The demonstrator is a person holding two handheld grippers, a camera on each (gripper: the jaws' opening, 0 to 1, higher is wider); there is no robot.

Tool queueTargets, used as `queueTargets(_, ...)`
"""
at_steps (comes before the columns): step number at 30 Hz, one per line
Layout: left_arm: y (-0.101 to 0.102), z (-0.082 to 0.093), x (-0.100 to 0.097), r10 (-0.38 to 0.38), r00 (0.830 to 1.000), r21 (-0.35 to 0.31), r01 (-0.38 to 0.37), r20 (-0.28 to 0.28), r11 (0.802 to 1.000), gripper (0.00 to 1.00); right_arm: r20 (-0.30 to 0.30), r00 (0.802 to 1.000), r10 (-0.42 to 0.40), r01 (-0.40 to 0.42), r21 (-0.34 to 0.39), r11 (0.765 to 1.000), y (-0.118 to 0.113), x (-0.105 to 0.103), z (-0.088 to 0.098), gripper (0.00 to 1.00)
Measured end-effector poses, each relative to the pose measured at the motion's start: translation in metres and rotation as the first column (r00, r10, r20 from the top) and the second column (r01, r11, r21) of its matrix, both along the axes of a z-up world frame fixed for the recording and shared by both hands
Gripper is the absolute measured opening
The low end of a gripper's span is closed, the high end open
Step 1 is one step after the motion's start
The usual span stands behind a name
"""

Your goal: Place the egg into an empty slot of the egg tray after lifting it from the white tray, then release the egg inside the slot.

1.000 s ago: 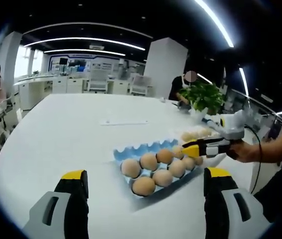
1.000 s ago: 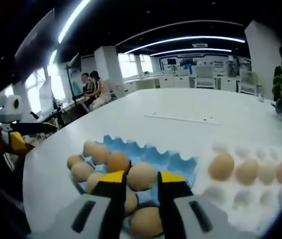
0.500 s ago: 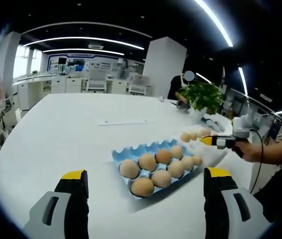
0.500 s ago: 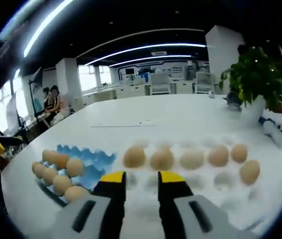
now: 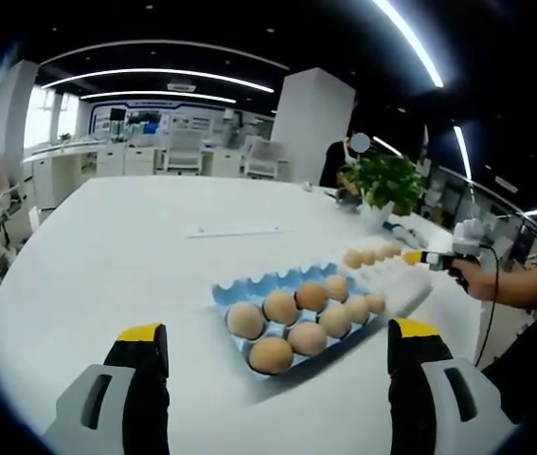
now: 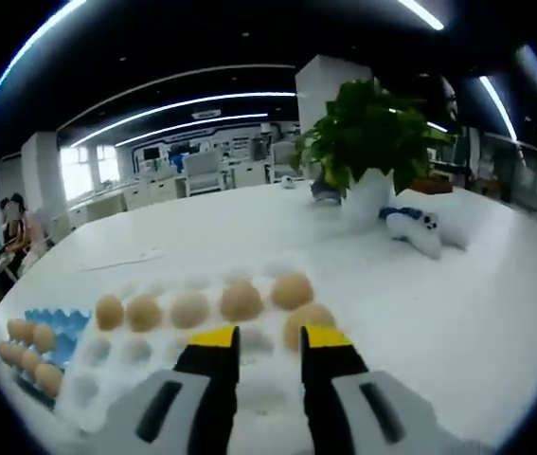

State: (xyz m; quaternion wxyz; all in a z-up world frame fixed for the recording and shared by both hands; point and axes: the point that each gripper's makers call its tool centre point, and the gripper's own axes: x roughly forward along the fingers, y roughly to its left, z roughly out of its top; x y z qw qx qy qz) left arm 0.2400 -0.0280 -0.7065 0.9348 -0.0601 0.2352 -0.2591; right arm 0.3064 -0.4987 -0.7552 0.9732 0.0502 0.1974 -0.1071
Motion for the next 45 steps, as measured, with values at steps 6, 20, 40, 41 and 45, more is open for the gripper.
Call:
queueTargets(6, 0.002, 0.0, -0.001, 0.006, 1.0, 0.002, -0.006, 0.0, 1.0, 0.97, -0.034, 0.999, -0.009, 0.008, -0.011, 1.0, -0.014, 0.008, -0.011, 0.3)
queueTargets(20, 0.004, 0.0, -0.004, 0.02, 1.0, 0.008, -0.02, -0.002, 1.0, 0.97, -0.073, 0.997, 0.02, -0.022, -0.037, 0.999, -0.027, 0.025, -0.026, 0.28)
queueTargets(40, 0.003, 0.0, -0.003, 0.012, 1.0, 0.005, -0.012, 0.002, 1.0, 0.97, 0.045, 0.981, 0.187, -0.189, 0.035, 0.981, 0.04, 0.028, 0.017, 0.27)
queueTargets(41, 0.002, 0.0, -0.003, 0.008, 1.0, 0.004, -0.009, 0.002, 1.0, 0.97, 0.044, 0.977, 0.211, -0.212, 0.045, 0.976, 0.049, 0.028, 0.017, 0.27)
queueTargets(45, 0.002, 0.001, -0.003, 0.01, 1.0, 0.002, -0.01, 0.003, 1.0, 0.97, 0.052, 0.956, 0.289, -0.292, 0.05, 0.955, 0.085, 0.029, 0.019, 0.27)
